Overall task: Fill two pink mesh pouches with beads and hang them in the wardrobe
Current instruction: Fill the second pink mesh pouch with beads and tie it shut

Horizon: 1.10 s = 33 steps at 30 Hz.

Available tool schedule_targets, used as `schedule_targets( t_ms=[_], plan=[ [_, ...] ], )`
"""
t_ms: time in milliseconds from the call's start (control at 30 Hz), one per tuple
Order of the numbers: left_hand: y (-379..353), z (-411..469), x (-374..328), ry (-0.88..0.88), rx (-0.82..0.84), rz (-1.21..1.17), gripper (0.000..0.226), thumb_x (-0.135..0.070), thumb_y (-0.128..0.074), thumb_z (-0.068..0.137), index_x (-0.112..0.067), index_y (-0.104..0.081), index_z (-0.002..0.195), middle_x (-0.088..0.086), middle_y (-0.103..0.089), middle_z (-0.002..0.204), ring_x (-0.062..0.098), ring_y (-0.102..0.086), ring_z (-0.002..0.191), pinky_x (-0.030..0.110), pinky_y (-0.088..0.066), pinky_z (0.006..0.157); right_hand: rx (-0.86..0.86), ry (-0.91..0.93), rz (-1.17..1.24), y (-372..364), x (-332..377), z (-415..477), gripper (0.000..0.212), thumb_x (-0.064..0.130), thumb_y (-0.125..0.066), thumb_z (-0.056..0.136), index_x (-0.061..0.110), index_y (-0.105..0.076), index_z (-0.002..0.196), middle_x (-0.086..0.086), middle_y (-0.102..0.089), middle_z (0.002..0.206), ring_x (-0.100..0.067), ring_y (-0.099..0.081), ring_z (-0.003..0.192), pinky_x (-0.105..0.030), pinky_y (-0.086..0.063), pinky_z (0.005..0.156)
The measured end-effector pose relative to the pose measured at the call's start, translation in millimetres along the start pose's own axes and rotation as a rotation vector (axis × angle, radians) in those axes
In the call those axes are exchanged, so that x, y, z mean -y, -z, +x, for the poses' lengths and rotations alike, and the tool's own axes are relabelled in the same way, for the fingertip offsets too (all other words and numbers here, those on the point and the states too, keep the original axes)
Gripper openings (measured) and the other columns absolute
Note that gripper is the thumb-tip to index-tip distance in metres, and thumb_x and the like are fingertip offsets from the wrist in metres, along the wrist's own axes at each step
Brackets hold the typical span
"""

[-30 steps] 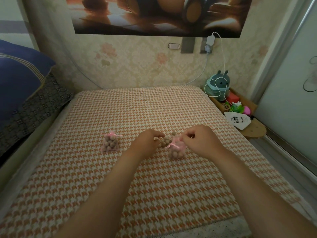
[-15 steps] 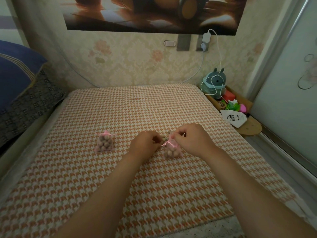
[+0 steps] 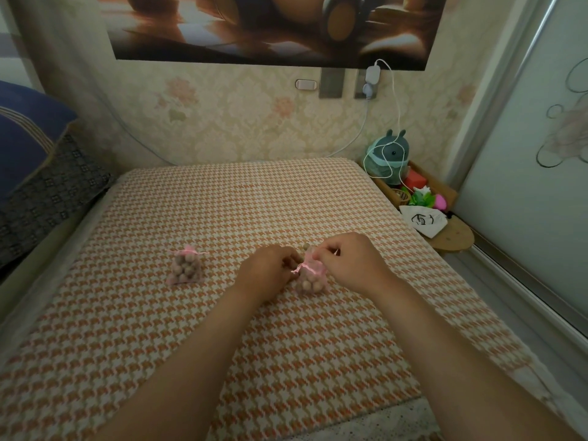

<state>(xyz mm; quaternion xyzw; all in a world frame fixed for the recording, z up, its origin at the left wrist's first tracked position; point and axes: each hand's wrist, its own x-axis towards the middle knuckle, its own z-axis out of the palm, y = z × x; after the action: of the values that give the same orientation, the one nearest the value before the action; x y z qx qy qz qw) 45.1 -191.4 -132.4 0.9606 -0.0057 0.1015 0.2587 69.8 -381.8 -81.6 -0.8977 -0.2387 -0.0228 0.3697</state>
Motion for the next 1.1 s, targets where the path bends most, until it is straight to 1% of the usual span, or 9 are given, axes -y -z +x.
schedule_targets(
  t_ms=[167,300,433,533,600,733,900,1000,1100],
  plan=[
    [-2,3,1,0.010,0.012,-0.062,0.018,-0.017,-0.066,0.090,-0.026,-0.073,0.104,-0.007,-0.069,0.096,0.012,-0.064,0.087,0.029,-0.052,0.074,-0.004,-0.004,-0.004,-1,0,2,0.040,0.032,-0.061,0.095,0.050,-0.066,0.061,0.008,-0.076,0.075,-0.028,-0.069,0.066,-0.053,-0.059,0.064],
    [12,8,-4,0.157,-0.101,-0.410,0.018,-0.024,-0.073,0.088,-0.021,-0.068,0.104,-0.007,-0.071,0.092,0.005,-0.066,0.078,0.017,-0.049,0.067,0.014,-0.019,-0.009,-1,0,4,0.038,0.030,-0.060,0.096,0.049,-0.068,0.063,0.012,-0.076,0.074,-0.033,-0.068,0.067,-0.052,-0.056,0.061],
    [37,9,-32,0.037,-0.158,-0.518,0.008,-0.021,-0.076,0.086,-0.021,-0.073,0.093,-0.010,-0.071,0.085,-0.004,-0.063,0.076,0.011,-0.050,0.069,0.030,-0.026,-0.006,-2,-5,6,0.031,0.029,-0.057,0.096,0.037,-0.076,0.072,0.011,-0.076,0.075,-0.029,-0.070,0.068,-0.050,-0.058,0.065],
    [41,4,-47,-0.043,-0.058,-0.438,0.004,-0.023,-0.073,0.087,-0.023,-0.073,0.091,-0.012,-0.071,0.086,0.000,-0.064,0.079,0.015,-0.051,0.070,0.040,-0.030,0.000,0,-8,5,0.030,0.026,-0.054,0.094,0.018,-0.076,0.075,-0.001,-0.070,0.065,-0.019,-0.059,0.054,-0.045,-0.048,0.054],
    [37,2,-51,-0.033,0.022,-0.378,0.004,-0.027,-0.071,0.089,-0.026,-0.072,0.092,-0.015,-0.069,0.088,0.004,-0.064,0.083,0.019,-0.050,0.067,0.042,-0.028,-0.013,2,-9,3,0.031,0.023,-0.054,0.095,0.013,-0.074,0.074,-0.007,-0.066,0.062,-0.025,-0.053,0.052,-0.045,-0.043,0.051],
    [35,0,-47,0.022,0.050,-0.285,0.011,-0.035,-0.070,0.089,-0.028,-0.073,0.096,-0.018,-0.068,0.096,0.000,-0.063,0.084,0.017,-0.045,0.066,0.047,-0.041,-0.041,3,-8,0,0.029,0.027,-0.055,0.096,0.025,-0.078,0.078,-0.003,-0.073,0.071,-0.031,-0.068,0.067,-0.047,-0.055,0.058],
    [46,-4,-47,0.041,0.102,-0.217,0.015,-0.030,-0.068,0.088,-0.029,-0.077,0.101,-0.017,-0.072,0.095,-0.004,-0.064,0.088,0.023,-0.054,0.080,0.048,-0.032,-0.071,4,-3,2,0.029,0.029,-0.054,0.096,0.024,-0.079,0.083,0.000,-0.073,0.070,-0.028,-0.066,0.063,-0.045,-0.052,0.054],
    [52,-7,-51,0.054,0.084,-0.167,0.018,-0.022,-0.067,0.087,-0.026,-0.078,0.101,-0.016,-0.072,0.089,-0.004,-0.065,0.079,0.015,-0.051,0.068,0.067,-0.028,-0.026,5,3,1,0.026,0.026,-0.057,0.098,0.028,-0.081,0.089,0.004,-0.074,0.072,-0.022,-0.066,0.061,-0.041,-0.053,0.055],
    [55,-8,-51,0.088,0.052,-0.137,0.024,-0.010,-0.062,0.087,-0.022,-0.078,0.101,-0.008,-0.075,0.093,-0.003,-0.063,0.073,0.010,-0.045,0.060,0.060,-0.017,0.073,4,7,-1,0.024,0.023,-0.059,0.097,0.028,-0.082,0.093,0.012,-0.077,0.084,-0.018,-0.072,0.075,-0.043,-0.061,0.070]
  ],
)
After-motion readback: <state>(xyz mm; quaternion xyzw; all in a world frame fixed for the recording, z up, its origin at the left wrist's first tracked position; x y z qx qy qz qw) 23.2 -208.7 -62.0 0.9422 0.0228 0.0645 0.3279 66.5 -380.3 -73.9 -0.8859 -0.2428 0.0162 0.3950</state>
